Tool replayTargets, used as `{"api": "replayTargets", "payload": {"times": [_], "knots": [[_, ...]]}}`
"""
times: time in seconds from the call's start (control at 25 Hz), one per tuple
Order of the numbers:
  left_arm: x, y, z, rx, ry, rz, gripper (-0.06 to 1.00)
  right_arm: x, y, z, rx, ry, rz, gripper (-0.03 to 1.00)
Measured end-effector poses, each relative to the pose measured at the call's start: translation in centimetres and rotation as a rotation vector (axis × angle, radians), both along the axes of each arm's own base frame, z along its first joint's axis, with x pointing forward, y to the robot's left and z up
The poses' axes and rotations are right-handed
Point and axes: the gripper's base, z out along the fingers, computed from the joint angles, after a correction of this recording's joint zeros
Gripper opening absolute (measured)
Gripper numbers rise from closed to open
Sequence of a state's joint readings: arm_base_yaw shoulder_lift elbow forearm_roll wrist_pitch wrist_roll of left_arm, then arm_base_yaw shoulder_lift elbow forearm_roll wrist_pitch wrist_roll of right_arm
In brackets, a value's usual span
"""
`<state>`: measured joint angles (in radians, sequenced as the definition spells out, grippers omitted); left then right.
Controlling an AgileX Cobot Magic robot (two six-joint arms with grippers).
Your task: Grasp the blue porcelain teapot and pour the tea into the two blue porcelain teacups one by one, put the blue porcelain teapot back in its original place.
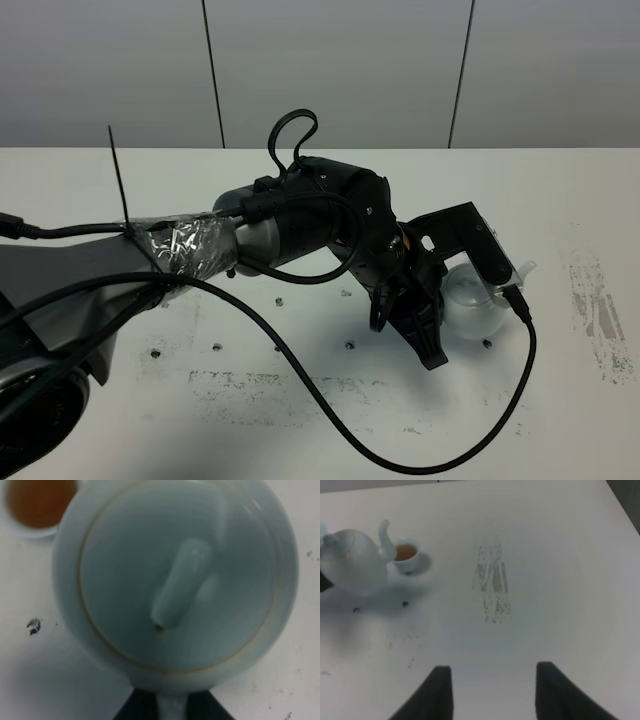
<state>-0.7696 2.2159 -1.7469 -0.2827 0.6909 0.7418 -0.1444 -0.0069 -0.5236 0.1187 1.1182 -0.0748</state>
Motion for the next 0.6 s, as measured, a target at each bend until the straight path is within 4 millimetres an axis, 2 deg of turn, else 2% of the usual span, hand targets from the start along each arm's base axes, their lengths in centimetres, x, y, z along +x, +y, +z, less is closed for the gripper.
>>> {"api": "replayTargets", "payload": {"times": [0.6], "knots": [[0.7, -1.2, -4.0, -0.011, -0.034, 0.015, 0.10, 0.0, 0.0, 0.0, 0.000, 0.000, 0.000, 0.40]]}}
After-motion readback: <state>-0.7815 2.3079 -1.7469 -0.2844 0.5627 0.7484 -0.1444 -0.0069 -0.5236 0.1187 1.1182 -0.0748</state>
